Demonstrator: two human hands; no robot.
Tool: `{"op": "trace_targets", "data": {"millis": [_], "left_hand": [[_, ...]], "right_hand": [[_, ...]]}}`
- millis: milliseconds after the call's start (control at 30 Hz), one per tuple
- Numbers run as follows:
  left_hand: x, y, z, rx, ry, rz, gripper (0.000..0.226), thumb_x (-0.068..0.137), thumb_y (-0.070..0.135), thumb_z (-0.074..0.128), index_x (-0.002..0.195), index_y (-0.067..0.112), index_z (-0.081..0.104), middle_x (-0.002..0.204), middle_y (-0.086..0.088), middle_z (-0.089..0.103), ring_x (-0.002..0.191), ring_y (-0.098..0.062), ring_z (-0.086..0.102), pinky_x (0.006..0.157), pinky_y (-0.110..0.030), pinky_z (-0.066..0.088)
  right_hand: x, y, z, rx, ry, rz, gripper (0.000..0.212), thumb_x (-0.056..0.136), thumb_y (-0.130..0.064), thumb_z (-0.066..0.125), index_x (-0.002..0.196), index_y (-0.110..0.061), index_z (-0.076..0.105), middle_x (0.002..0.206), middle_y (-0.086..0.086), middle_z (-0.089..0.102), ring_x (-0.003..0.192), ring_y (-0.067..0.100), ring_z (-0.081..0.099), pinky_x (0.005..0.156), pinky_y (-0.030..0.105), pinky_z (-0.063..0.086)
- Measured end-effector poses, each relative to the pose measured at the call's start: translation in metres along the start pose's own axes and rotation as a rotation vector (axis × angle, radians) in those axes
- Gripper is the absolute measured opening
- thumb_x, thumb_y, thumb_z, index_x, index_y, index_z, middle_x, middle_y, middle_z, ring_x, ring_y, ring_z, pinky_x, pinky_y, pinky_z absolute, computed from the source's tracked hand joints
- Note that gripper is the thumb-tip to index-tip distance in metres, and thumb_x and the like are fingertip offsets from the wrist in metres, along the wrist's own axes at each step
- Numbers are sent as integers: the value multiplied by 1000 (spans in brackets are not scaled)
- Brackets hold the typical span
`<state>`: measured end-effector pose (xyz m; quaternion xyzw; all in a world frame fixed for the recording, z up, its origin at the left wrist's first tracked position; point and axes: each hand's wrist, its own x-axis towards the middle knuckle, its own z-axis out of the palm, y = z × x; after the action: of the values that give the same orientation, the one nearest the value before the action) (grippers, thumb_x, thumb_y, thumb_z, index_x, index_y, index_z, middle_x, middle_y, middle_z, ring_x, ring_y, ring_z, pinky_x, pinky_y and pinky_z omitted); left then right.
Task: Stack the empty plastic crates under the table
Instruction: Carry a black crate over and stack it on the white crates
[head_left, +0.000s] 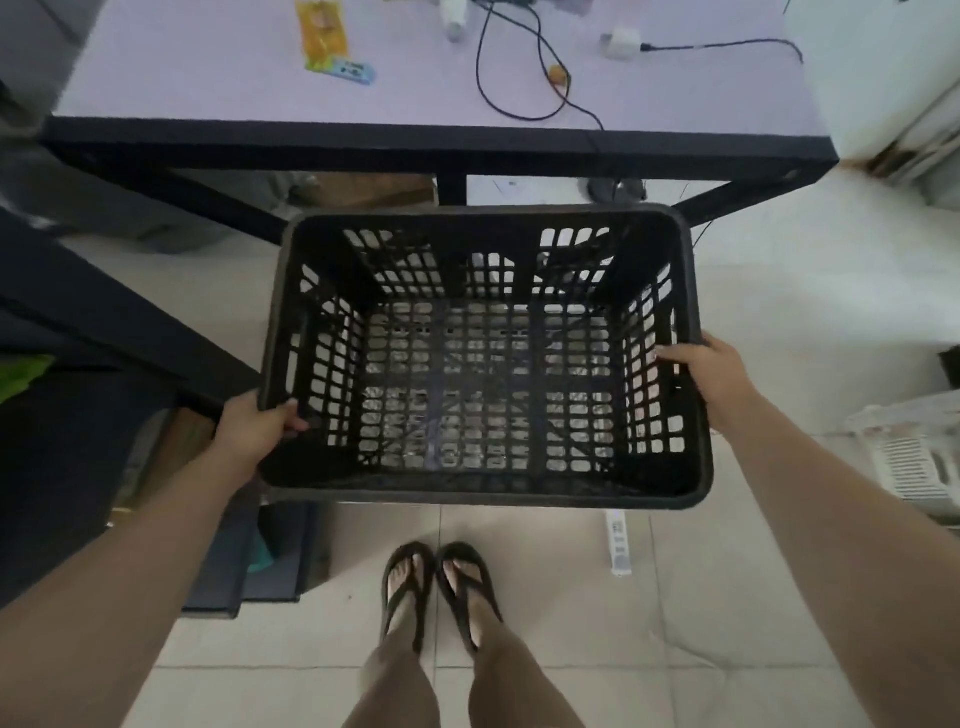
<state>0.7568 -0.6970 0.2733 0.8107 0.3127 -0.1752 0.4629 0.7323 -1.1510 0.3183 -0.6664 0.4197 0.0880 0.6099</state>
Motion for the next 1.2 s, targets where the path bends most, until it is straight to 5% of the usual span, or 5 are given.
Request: {"op": "trace_targets", "data": {"millis": [400, 533, 700, 867, 1200], "left_hand": [[-2, 29, -11, 12, 71, 48, 21, 94, 18, 54, 72, 17, 54, 65, -11, 62, 61, -25, 58, 81, -47, 54], [2, 21, -22, 59, 84, 19, 17, 93, 20, 55, 92, 4, 61, 73, -11, 66, 70, -27, 62, 86, -48, 55], [2, 39, -30, 405, 96, 53, 69, 88, 53, 48, 137, 6, 38, 134, -22, 45, 118, -40, 51, 97, -45, 45], [5, 59, -27, 312, 113, 150, 62, 95, 48, 36, 142, 8, 32, 139, -21, 43, 121, -36, 48, 93, -43, 43], [-64, 6, -75, 503, 26, 252, 53, 92, 28, 51, 140, 9, 35, 132, -21, 50, 118, -37, 53, 100, -42, 44]], "right_hand": [[4, -14, 7, -172, 25, -17, 48, 80, 17, 45, 110, -18, 60, 74, 7, 59, 58, 20, 58, 36, 15, 44], [9, -16, 22, -186, 59, -32, 37, 81, 12, 50, 103, -16, 62, 74, 5, 61, 74, 29, 62, 51, 26, 49], [10, -30, 32, -123, 227, -60, 59, 78, -22, 62, 135, -20, 47, 114, 11, 64, 95, 28, 66, 86, 43, 54], [-9, -36, 60, -863, 419, -315, 69, 82, -17, 58, 144, -11, 28, 143, 24, 37, 129, 40, 40, 107, 50, 36], [-93, -36, 222, -1023, -309, -714, 61, 87, -16, 54, 144, -13, 32, 149, 19, 26, 113, 37, 56, 93, 39, 48]]}}
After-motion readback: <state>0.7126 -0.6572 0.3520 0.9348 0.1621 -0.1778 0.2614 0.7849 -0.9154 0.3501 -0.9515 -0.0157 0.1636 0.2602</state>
